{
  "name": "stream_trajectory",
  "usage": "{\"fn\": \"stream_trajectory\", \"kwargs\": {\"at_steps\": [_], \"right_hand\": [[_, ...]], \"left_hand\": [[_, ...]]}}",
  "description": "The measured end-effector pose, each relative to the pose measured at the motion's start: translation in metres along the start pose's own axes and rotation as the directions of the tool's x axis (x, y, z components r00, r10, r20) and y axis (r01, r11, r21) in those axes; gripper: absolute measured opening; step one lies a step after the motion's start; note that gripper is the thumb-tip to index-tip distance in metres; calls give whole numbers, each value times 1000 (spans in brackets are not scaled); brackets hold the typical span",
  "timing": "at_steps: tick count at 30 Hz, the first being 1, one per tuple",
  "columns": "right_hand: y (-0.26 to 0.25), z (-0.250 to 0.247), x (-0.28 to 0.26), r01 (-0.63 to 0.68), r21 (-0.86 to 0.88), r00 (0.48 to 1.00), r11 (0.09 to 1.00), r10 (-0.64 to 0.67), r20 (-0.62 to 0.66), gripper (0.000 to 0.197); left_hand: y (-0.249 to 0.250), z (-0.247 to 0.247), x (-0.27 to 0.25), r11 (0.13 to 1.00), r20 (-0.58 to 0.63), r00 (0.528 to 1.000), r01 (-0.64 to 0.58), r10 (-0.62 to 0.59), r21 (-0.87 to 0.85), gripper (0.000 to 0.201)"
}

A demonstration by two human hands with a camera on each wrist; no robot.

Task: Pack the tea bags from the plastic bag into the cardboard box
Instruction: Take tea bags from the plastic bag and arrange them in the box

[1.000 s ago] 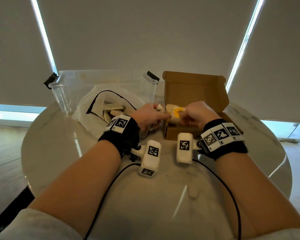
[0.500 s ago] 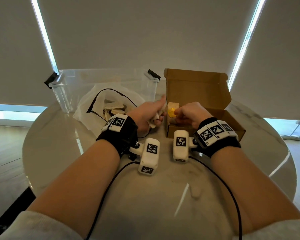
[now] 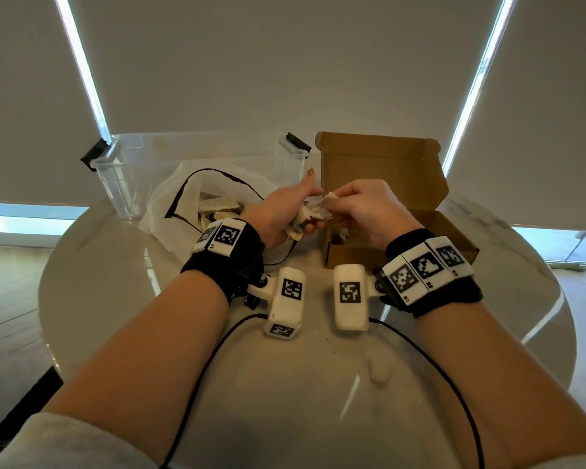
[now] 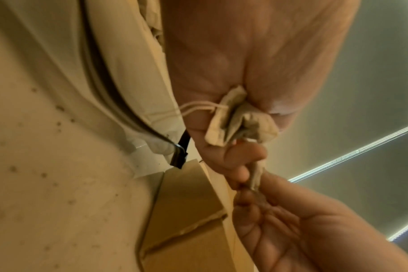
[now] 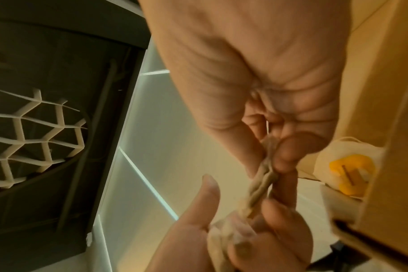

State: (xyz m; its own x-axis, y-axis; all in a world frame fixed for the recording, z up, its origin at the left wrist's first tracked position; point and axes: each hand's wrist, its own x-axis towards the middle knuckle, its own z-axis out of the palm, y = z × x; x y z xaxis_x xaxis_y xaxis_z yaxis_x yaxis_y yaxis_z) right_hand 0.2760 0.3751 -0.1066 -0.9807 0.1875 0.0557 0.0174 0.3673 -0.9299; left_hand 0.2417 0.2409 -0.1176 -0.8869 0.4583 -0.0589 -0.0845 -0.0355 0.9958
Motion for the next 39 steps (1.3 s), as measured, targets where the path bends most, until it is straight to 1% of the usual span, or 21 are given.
{"fn": "stream_trajectory", "kwargs": {"at_steps": [2, 3, 5, 7, 8, 10, 12, 14, 17, 18, 19, 20, 21, 23, 25, 26, 28, 30, 32, 36, 39], "right_hand": [[1, -5, 3, -81, 201, 994, 976, 95, -59, 11], [0, -8, 3, -122, 334, 988, 934, 147, -49, 12], [0, -12, 3, -194, 524, 976, 829, 215, 21, 16], [1, -13, 1, -260, 575, 965, 775, 234, 121, 17], [1, -12, 1, -290, 576, 957, 764, 237, 166, 18], [2, -11, 1, -320, 560, 947, 764, 236, 218, 21], [1, -10, 0, -309, 532, 949, 788, 221, 224, 23], [2, -10, 3, -223, 448, 971, 866, 160, 175, 20], [4, -13, 5, -72, 315, 994, 946, 41, 103, 39], [5, -13, 5, -35, 283, 994, 959, 5, 105, 35], [5, -14, 4, -8, 262, 994, 965, -20, 104, 24], [5, -14, 3, 19, 234, 995, 972, -41, 90, 13], [6, -15, 2, 49, 183, 997, 982, -59, 47, 7], [5, -16, 4, 80, 96, 996, 992, -75, -57, 8], [7, -19, 9, 16, 37, 990, 999, -11, -142, 10], [8, -20, 12, -55, 15, 986, 998, 57, -159, 10], [11, -21, 15, -234, -4, 967, 972, 232, -104, 11], [13, -16, 16, -333, -56, 943, 941, 332, -31, 13], [17, -9, 19, -340, -83, 940, 937, 339, -18, 17], [17, -2, 28, -312, -13, 948, 950, 311, -73, 22], [18, -2, 28, -328, 76, 943, 942, 332, -39, 27]], "left_hand": [[-1, -2, 2, 999, -7, 999, -32, 33, 37, 40], [-2, -3, 3, 997, -15, 998, -56, 57, 60, 37], [-5, -5, 4, 983, -6, 992, -128, 130, 129, 31], [-6, -5, 4, 957, 28, 980, -201, 199, 208, 30], [-6, -4, 3, 945, 38, 973, -232, 230, 232, 28], [-6, -2, 3, 932, 21, 960, -275, 278, 237, 17], [-5, -1, 4, 940, -26, 956, -280, 291, 196, 5], [-5, -2, 6, 950, -78, 956, -269, 284, 156, 3], [-6, -4, 10, 956, -128, 954, -254, 273, 147, 7], [-7, -5, 10, 956, -128, 954, -250, 270, 153, 8], [-7, -5, 10, 955, -124, 955, -247, 268, 165, 9], [-7, -4, 10, 952, -121, 956, -245, 268, 182, 11], [-8, -3, 10, 950, -118, 956, -242, 269, 199, 14], [-7, -1, 10, 949, -114, 961, -220, 250, 225, 22], [-6, 2, 9, 966, -93, 982, -142, 166, 217, 31], [-5, 3, 9, 977, -67, 993, -86, 101, 193, 36], [-6, 4, 9, 993, -14, 1000, 11, -9, 114, 46], [-8, 4, 11, 997, -3, 999, 49, -49, 59, 53], [-9, 5, 12, 998, -13, 998, 56, -56, 38, 55], [-9, 6, 10, 998, -20, 998, 64, -63, 20, 52], [-9, 4, 10, 996, -4, 997, 80, -80, -30, 50]]}}
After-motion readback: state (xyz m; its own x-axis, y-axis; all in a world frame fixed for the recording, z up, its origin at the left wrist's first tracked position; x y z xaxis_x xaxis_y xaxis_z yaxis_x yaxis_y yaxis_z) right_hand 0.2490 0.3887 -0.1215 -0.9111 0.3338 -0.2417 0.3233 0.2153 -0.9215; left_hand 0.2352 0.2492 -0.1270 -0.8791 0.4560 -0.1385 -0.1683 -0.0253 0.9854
